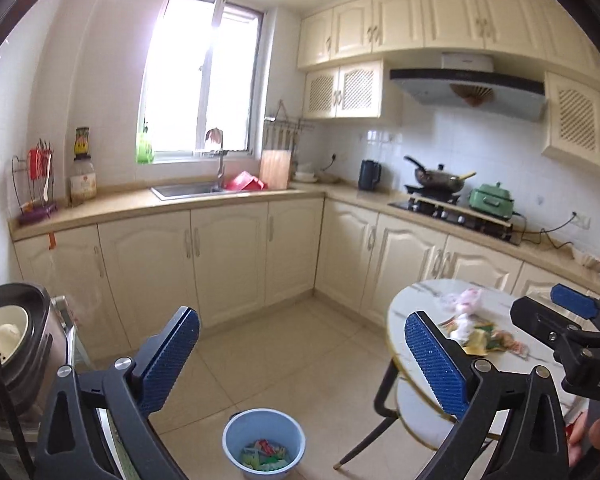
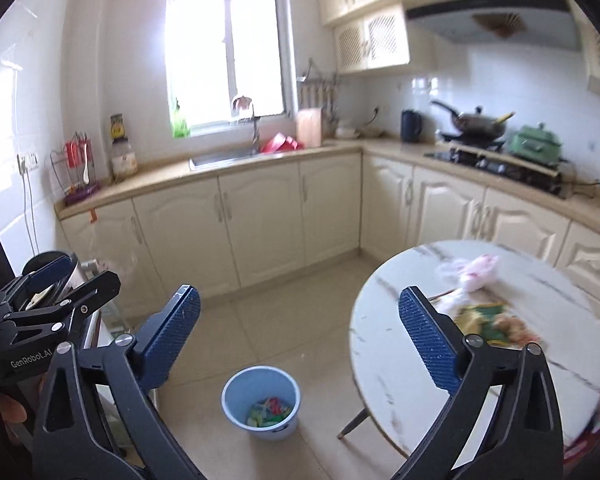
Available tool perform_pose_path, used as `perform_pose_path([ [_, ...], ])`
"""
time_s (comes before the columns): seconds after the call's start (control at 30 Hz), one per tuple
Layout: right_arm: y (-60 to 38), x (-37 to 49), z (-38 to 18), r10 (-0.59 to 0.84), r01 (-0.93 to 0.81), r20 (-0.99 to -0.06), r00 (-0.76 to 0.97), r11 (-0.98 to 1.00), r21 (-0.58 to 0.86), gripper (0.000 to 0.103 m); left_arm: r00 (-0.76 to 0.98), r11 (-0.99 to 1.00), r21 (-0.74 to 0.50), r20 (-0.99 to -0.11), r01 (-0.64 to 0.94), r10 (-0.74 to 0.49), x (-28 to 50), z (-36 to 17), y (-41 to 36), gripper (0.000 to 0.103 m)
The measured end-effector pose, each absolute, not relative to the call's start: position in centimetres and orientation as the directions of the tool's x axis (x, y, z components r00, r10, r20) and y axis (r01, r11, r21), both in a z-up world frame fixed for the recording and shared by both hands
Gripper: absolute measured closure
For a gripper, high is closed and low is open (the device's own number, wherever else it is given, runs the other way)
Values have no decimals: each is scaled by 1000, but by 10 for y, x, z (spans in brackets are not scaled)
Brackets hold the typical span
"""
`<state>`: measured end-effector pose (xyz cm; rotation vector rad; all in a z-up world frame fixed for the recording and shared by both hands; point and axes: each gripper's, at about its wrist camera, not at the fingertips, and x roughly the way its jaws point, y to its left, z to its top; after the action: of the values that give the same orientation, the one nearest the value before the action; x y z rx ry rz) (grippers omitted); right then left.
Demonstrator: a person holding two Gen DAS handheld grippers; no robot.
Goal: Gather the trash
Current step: 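Bring both tools back from the bin toward the table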
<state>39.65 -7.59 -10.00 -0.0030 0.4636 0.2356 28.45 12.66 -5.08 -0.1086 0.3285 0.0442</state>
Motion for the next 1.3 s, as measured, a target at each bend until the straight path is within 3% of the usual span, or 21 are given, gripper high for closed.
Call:
perform_pose_path([
  [0.27,-109,316,-46,164,-161,-338,926,986,40,0,974,998,-58,-224,-22,8,176,-60,58,1],
  [0.6,-138,249,-2,83,-83,-244,966,996,13,0,996,1000,-27,-86,13,-15,46,-80,44,1],
  [0.97,-146,230,7,63,-61,-208,976,998,15,0,997,999,-15,-72,32,-33,30,-104,39,1],
  [1.3,-153,233,4,37,-35,-218,975,999,12,0,995,999,-2,-88,46,-46,64,-85,39,1],
])
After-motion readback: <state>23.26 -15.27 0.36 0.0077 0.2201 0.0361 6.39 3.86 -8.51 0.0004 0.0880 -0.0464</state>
